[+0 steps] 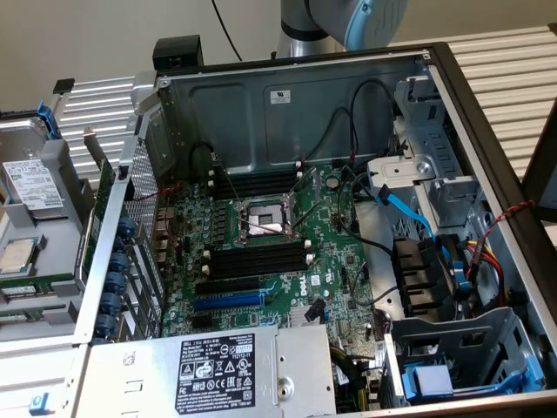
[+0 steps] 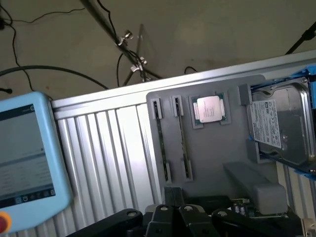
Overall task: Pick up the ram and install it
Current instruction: 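Pick up the ram and move it above insertion slot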
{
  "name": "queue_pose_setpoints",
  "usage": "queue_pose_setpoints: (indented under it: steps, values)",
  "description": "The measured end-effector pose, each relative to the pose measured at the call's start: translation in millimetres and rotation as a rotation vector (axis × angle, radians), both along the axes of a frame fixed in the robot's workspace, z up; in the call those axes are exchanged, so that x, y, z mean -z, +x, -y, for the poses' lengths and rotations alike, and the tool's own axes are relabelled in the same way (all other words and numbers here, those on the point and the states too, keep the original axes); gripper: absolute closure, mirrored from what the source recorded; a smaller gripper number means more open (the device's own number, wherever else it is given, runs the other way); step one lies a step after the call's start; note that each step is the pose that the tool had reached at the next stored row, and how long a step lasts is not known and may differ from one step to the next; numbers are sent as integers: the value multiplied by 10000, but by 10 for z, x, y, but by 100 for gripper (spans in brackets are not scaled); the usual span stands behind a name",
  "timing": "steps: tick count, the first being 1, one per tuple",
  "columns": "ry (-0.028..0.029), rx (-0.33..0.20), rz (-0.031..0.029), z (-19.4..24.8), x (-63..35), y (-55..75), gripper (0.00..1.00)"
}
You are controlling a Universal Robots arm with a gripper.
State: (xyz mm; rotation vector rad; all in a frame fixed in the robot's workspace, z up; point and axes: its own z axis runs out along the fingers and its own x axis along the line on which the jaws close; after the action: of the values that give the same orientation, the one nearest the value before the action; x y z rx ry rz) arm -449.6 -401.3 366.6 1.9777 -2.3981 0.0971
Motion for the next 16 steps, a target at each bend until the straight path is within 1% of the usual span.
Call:
queue_pose_setpoints:
  steps: [2, 4, 5, 6, 8, 9, 11, 12, 14, 15, 16]
  values:
    - [-1, -37, -39, 7, 24, -1, 89]
    - [0, -94, -61, 10, 56, -1, 89]
    - [13, -131, -66, 11, 72, -1, 89]
    - [42, -163, -68, 12, 83, -1, 89]
    - [102, -206, -97, 12, 101, 0, 89]
    - [142, -231, -120, 13, 108, -1, 89]
    - [218, -276, -187, 16, 120, 1, 89]
    - [238, -301, -221, 17, 125, 4, 89]
    - [271, -347, -264, 20, 142, 10, 89]
    - [278, -363, -301, 21, 153, 14, 89]
    - [284, -380, -318, 21, 167, 16, 89]
